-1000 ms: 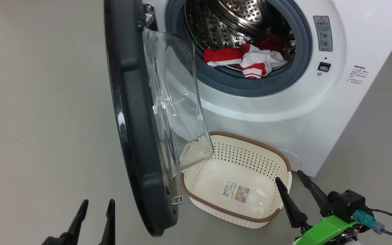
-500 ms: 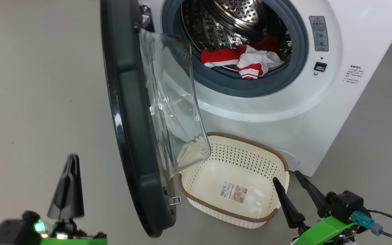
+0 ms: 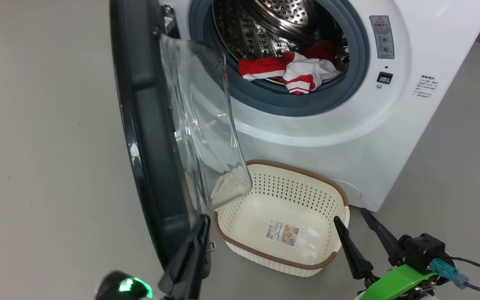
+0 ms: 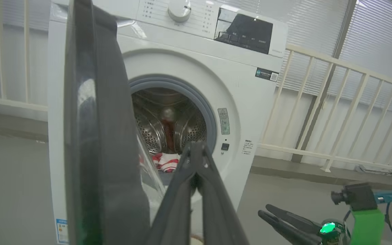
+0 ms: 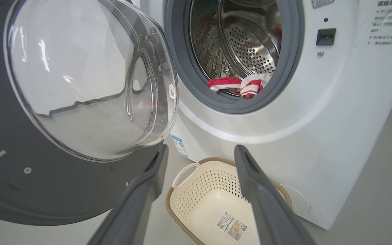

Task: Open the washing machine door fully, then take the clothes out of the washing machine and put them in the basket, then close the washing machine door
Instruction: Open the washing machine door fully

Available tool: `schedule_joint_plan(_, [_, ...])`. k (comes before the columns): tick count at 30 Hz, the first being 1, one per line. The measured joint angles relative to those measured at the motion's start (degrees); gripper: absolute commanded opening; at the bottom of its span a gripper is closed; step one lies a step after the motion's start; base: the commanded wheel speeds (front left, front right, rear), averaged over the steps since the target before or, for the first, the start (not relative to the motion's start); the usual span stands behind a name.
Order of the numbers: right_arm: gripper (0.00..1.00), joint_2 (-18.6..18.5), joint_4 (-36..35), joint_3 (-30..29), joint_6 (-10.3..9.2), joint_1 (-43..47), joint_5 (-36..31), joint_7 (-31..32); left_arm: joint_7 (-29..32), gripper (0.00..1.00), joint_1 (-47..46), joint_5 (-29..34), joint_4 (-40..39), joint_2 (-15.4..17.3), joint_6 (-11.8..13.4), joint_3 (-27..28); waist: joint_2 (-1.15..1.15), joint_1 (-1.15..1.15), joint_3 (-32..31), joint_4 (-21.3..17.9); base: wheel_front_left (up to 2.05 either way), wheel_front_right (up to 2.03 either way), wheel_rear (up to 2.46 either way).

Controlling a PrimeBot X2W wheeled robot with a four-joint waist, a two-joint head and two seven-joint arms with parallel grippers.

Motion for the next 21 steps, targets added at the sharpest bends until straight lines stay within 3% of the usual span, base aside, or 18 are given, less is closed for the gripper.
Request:
schedule_joint_plan(8, [1.00,0.01,-0.42,-0.03,0.00,-0.01,-0.09,0.00,0.02,0.00,-0.07,-2.90,13.97,0.27,-0.26,-1.13,0.00,0.00,0.29,-0.42,0.00,0.00,0.00])
schedule_joint_plan(21, [1.00,0.02,-0.85,-0.33,0.00,-0.02,-0.31,-0.01,0.05,0.00,-0.35,-4.30,15.63,-0.30,1.75,6.12,0.00,0.00,0.64,0.37,0.00,0.00,0.00])
